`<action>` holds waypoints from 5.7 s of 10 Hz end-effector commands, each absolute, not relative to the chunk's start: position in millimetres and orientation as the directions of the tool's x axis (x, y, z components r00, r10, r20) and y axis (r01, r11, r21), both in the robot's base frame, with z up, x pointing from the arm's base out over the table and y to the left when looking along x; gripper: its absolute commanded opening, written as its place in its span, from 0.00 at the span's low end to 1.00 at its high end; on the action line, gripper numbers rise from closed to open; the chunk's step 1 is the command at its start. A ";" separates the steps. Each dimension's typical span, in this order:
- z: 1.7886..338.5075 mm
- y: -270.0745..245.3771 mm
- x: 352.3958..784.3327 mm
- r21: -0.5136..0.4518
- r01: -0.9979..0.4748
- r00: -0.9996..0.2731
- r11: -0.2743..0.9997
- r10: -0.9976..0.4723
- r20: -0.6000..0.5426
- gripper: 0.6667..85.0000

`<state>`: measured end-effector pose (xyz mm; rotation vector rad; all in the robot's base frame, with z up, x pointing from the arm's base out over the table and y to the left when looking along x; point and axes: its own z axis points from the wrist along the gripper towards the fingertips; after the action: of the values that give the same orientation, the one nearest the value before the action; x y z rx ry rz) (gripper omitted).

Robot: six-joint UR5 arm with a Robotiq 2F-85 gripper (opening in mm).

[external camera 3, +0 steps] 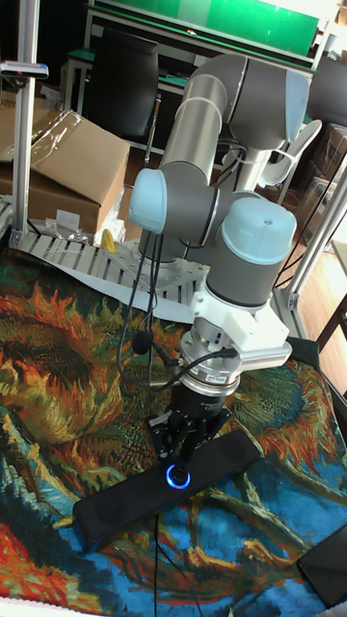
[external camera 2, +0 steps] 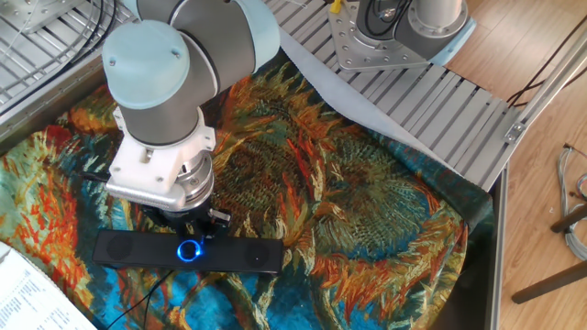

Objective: Turn the knob to increase the volume of the speaker

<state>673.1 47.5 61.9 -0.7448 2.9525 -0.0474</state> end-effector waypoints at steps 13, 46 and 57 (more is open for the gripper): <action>66.4 56.7 694.4 -0.022 -0.507 -0.857 0.862 -0.506 -0.092 0.49; 63.0 62.5 704.4 -0.015 -0.352 -0.928 0.936 -0.351 -0.123 0.31; 60.7 67.2 697.8 -0.009 -0.383 -0.918 0.924 -0.382 -0.110 0.29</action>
<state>701.7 62.5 59.7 -0.5579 2.9716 -0.0079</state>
